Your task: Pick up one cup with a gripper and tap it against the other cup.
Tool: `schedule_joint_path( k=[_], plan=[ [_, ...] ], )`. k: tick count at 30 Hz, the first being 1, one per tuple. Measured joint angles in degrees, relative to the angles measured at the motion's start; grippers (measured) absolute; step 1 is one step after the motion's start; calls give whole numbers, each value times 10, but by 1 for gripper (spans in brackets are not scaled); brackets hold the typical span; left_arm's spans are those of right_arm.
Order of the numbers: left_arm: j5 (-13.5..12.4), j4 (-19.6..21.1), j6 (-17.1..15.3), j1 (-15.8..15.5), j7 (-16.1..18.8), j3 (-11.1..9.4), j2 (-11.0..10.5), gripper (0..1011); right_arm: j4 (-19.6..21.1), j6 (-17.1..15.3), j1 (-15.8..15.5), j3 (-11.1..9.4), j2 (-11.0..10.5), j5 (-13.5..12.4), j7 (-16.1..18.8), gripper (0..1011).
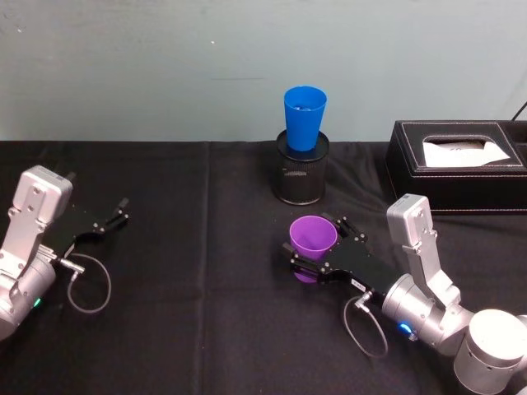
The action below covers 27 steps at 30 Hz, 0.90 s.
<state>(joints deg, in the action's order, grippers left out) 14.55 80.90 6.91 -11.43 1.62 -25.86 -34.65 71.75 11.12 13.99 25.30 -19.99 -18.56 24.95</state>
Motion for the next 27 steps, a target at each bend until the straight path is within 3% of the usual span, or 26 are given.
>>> schedule_joint_path(
  k=[8, 17, 27],
  plan=[
    [0, 0, 0, 0, 0, 0, 0, 1000, 1, 1, 0, 1, -1, 0, -1, 1004],
    [0, 0, 0, 0, 0, 0, 0, 1000, 2, 1, -1, 2, -2, 0, -1, 803],
    [0, 0, 0, 0, 0, 0, 0, 1000, 8, -2, -2, 0, -3, 3, -2, 751]
  ],
)
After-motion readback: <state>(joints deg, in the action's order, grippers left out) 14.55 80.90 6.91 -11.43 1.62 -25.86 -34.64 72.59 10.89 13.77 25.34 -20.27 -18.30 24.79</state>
